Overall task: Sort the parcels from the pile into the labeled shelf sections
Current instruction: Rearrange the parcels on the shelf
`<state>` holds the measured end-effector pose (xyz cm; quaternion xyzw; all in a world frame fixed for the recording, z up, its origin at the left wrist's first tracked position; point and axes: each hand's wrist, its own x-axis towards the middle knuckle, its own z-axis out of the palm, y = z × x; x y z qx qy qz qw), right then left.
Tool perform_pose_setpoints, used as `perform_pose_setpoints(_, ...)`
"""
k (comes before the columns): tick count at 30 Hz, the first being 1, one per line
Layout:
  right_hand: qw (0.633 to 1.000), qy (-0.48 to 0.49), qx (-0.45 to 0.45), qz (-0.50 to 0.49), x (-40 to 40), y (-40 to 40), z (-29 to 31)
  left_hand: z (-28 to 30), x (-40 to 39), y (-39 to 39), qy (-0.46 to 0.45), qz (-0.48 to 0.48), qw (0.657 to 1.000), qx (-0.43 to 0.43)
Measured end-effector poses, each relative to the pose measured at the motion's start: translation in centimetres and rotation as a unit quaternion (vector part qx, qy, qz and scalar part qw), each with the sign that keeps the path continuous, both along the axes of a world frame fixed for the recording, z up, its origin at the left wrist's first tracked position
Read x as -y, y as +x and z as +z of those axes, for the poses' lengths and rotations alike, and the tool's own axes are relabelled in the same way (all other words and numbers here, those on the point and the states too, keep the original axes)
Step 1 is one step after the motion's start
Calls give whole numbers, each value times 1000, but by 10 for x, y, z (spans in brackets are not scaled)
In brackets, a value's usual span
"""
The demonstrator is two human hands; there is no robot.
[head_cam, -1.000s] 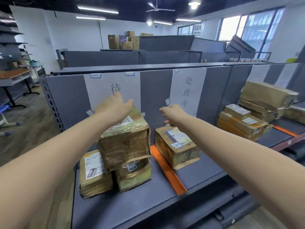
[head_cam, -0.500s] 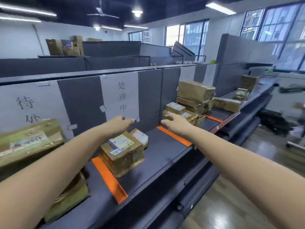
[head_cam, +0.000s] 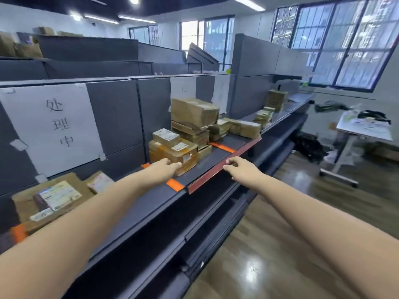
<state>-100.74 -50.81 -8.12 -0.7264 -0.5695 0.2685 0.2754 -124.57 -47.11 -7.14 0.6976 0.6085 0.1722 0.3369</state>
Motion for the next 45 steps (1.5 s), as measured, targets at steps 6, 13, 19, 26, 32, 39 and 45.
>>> perform_pose_setpoints(6, 999, -12, 12, -28, -11, 63, -8, -11, -18, 75, -6, -36, 999, -12)
perform_pose_setpoints(13, 998, -40, 11, -51, -32, 116, -25, -23, -63, 143, 0, -84, 996, -35)
perform_pose_setpoints(19, 995, -45, 6, -89, -67, 162, -28, -31, -118, 203, 10, -143, 988, -53)
perform_pose_setpoints(26, 989, -70, 23, -128, -114, 217, -38, -33, -188, 267, -7, -228, 968, -104)
perform_pose_setpoints(32, 985, -80, 16, -155, -143, 262, -47, -43, -233, 315, -29, -257, 962, -90)
perform_pose_setpoints(39, 984, -86, 10, -155, -178, 321, -57, -58, -273, 381, -49, -272, 958, -74)
perform_pose_setpoints(45, 985, -85, 1, -149, -210, 406, -63, -61, -303, 455, -29, -242, 968, -55)
